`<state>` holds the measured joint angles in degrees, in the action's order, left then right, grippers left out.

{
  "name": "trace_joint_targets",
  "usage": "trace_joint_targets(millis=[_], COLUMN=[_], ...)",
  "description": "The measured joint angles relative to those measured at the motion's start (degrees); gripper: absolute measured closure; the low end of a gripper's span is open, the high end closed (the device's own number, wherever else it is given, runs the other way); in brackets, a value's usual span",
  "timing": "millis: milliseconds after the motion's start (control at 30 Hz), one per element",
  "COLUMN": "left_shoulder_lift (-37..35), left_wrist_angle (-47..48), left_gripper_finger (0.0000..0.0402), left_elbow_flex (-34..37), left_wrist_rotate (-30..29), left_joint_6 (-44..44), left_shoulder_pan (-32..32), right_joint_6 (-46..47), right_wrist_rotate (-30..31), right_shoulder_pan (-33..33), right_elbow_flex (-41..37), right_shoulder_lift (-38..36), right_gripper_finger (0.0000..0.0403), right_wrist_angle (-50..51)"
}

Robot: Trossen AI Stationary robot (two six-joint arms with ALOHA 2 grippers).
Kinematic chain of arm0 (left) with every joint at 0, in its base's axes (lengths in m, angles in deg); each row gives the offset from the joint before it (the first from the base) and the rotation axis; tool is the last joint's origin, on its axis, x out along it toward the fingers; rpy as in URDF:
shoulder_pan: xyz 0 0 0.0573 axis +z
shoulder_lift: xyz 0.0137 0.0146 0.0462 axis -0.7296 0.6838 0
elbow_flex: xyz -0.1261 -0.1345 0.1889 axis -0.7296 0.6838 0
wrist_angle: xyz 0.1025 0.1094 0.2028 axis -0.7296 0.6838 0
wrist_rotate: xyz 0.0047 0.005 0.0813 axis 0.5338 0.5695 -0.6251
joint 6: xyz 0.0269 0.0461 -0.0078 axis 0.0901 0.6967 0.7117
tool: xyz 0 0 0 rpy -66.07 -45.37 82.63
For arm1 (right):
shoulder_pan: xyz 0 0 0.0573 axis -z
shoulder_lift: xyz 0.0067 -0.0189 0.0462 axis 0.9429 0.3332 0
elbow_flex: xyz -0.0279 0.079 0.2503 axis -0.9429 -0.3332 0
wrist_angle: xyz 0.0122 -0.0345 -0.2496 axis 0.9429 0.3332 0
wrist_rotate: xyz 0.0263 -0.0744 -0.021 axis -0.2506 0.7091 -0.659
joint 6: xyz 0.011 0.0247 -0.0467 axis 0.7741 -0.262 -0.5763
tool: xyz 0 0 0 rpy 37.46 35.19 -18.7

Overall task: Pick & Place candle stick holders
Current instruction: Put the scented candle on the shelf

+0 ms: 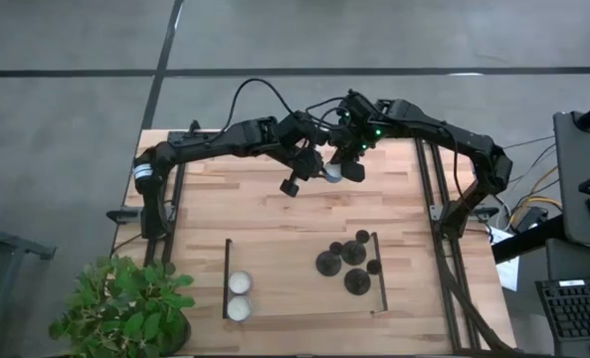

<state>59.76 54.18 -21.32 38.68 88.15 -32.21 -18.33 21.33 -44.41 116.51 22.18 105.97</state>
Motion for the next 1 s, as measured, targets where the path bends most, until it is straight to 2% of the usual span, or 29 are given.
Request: trace_joint_targets(millis=[200, 633, 1000], left_shoulder_lift=[0.0, -0.1, -0.7], left_wrist_angle=[0.9, 4.0, 6.8], left_gripper_finger=[0.0347, 0.0238, 0.0234], left_elbow_flex=[-1.1, -0.8, -0.7], left_wrist_rotate=[-1.4, -1.5, -2.4], left_joint_6=[-2.0, -4.8, -7.2], left_shoulder_pan=[-0.3, -1.9, -2.3], right_joint_6=[0.7, 1.7, 5.7], right_wrist_rotate=[-0.1, 0.6, 2.0], right_shoulder_pan=[0.0, -2.7, -3.6], right_elbow_flex=[0.0, -1.0, -1.0], right_shoulder_lift=[0.1, 0.2, 1.7], right_gripper_finger=[0.0395, 0.0395, 0.0395], right_wrist_angle=[0.0, -0.2, -1.2])
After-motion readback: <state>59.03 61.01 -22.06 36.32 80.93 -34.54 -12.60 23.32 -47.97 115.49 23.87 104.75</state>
